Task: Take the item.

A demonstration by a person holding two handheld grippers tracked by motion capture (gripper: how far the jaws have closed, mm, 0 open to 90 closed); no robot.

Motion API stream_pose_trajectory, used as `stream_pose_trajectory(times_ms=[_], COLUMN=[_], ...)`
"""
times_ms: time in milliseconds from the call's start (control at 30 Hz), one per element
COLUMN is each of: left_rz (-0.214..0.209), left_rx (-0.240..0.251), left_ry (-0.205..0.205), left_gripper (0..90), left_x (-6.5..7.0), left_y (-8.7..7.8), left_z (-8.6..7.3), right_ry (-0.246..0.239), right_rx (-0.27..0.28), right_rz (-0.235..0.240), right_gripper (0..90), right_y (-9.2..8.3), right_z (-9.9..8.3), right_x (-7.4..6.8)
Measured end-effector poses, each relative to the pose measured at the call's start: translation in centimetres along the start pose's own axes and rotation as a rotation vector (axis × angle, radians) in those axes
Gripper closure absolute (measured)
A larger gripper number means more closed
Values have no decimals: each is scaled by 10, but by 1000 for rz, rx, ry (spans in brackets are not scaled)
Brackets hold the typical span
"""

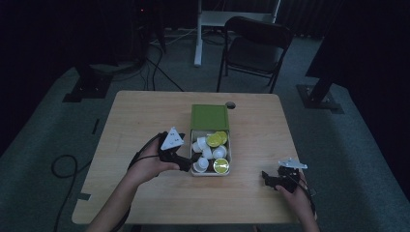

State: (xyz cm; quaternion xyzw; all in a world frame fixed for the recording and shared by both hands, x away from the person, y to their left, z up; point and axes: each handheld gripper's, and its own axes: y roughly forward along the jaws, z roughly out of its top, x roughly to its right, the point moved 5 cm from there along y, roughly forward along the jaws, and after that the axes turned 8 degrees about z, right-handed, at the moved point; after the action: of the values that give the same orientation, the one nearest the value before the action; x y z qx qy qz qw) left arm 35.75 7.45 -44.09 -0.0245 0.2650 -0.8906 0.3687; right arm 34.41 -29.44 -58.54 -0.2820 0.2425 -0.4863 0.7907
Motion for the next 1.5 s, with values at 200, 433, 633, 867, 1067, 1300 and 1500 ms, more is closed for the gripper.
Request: stream_pose_trajectory(times_ms=[200, 433, 633, 867, 1067, 1300, 1500], left_rz=[-30, -46, -50, -53, -31, -8, 9], left_rx=[-2, -7, 1, -10, -28, -75, -93], left_ry=[10, 0, -36, -48, -63, -62, -74], left_gripper=[82, 82, 82, 82, 124, 138, 177], left_x=[8, 12, 14, 20, 20, 21, 20], left_y=[13, 33, 46, 62, 71, 83, 93], left_z=[9, 13, 15, 20, 20, 20, 19], right_ry=[-2, -2, -3, -3, -3, -3, -1], right_rx=[1, 0, 1, 0, 0, 1, 0], right_rz=[0, 0, 0, -1, -1, 0, 0], right_gripper=[120, 120, 120, 120, 120, 120, 120], right_y=[0, 0, 0, 0, 0, 0, 0], right_z=[0, 0, 0, 0, 0, 0, 0], right_x=[0, 0, 0, 0, 0, 0, 0])
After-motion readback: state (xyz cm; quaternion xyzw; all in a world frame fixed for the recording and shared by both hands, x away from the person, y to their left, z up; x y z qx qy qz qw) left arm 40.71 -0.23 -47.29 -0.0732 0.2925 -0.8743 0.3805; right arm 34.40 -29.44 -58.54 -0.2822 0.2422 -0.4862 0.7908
